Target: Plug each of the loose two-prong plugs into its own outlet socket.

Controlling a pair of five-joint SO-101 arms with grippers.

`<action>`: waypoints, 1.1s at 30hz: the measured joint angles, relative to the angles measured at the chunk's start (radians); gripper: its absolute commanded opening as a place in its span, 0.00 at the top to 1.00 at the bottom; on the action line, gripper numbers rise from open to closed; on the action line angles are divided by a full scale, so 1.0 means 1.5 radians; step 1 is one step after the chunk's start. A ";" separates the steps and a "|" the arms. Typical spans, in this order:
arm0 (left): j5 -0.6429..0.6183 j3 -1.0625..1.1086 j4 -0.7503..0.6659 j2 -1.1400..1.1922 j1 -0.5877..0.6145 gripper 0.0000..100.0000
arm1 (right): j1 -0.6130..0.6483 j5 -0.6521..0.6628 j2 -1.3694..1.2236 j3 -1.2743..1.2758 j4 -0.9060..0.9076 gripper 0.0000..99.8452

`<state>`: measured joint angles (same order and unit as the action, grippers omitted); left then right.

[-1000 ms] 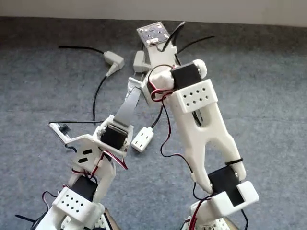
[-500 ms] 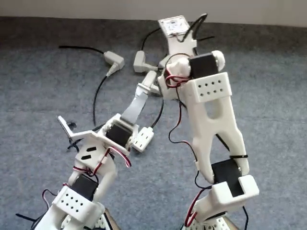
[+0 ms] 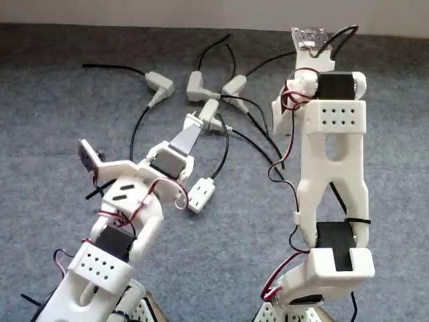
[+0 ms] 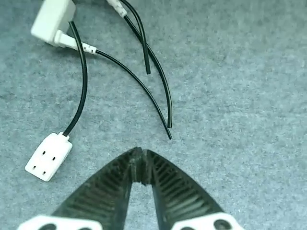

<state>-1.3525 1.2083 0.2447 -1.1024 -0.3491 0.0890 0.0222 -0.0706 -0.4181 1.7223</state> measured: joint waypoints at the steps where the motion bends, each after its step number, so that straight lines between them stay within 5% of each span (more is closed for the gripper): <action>1: 0.014 -0.033 0.029 0.038 0.000 0.99 | -0.003 0.000 0.000 0.009 0.000 0.99; 8: 0.104 -0.228 0.228 0.241 0.001 0.99 | -0.020 0.000 0.000 0.050 0.000 0.99; 18: 0.125 -0.378 0.595 0.275 0.000 0.99 | -0.048 -0.001 0.000 0.164 -0.005 0.99; 33: 0.287 -0.297 0.627 0.275 -0.004 0.99 | -0.045 -0.001 0.000 0.234 -0.013 0.99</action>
<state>-0.9214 0.7633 1.1853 -0.6897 -0.3552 0.0215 0.0207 -0.0706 -0.0667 1.7024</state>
